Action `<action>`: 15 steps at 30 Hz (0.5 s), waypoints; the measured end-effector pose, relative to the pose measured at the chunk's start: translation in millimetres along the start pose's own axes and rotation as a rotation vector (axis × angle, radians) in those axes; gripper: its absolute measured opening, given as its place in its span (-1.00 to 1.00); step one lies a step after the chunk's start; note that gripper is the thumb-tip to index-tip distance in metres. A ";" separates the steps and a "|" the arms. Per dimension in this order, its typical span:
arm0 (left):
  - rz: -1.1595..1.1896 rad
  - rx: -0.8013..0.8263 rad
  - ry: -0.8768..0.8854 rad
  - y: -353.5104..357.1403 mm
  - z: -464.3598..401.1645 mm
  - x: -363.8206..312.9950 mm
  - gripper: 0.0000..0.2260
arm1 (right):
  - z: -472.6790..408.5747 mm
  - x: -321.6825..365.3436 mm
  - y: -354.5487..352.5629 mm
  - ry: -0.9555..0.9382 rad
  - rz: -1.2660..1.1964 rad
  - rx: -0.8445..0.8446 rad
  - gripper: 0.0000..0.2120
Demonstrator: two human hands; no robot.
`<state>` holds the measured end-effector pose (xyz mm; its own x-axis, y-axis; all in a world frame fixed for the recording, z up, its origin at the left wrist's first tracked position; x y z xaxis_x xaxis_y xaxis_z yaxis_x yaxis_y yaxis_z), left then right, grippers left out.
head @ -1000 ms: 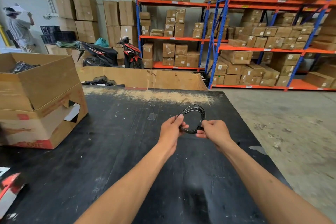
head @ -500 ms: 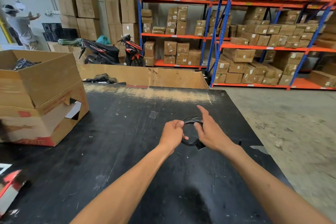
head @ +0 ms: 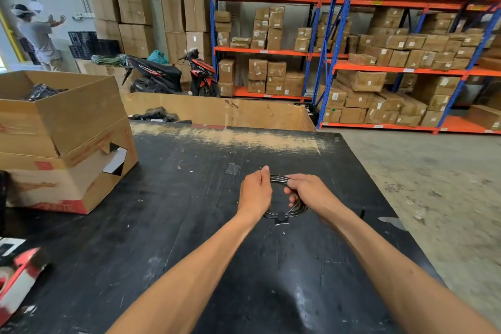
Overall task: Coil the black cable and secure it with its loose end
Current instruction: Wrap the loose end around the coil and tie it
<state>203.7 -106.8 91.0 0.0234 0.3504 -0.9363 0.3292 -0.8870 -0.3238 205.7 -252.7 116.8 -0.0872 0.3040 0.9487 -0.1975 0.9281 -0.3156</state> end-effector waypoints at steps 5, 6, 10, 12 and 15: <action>0.184 0.073 -0.072 5.9 0.8 6.9 -0.61 | 6.4 8.2 -1.3 -0.192 0.586 -0.016 -0.67; 0.267 0.103 -0.107 8.1 2.5 7.5 -0.63 | 5.3 6.1 -2.1 -0.206 0.609 -0.060 -0.70; 0.257 0.090 -0.106 12.0 12.3 1.1 -0.59 | 3.0 -1.1 -2.7 -0.171 0.421 -0.229 -0.63; 0.081 0.048 -0.018 12.9 18.6 -4.1 -0.57 | 1.7 -1.2 -2.3 -0.099 0.212 -0.280 -0.54; -0.003 0.035 0.016 12.9 22.9 -6.8 -0.54 | -2.2 -7.2 1.1 0.015 -0.138 -0.316 -0.54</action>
<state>186.2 -127.4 90.1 0.0375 0.3572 -0.9333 0.2963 -0.8959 -0.3310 208.2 -253.3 109.7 -0.0659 0.1718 0.9829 0.1061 0.9807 -0.1643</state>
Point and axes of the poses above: each hand's wrist, its own z-axis away from the middle knuckle, its own y-axis out of the palm, x = y × z, the point moved 4 cm from there along -z, towards the middle knuckle, and after that the axes turned 4 degrees about -y, right-handed, at the moved point
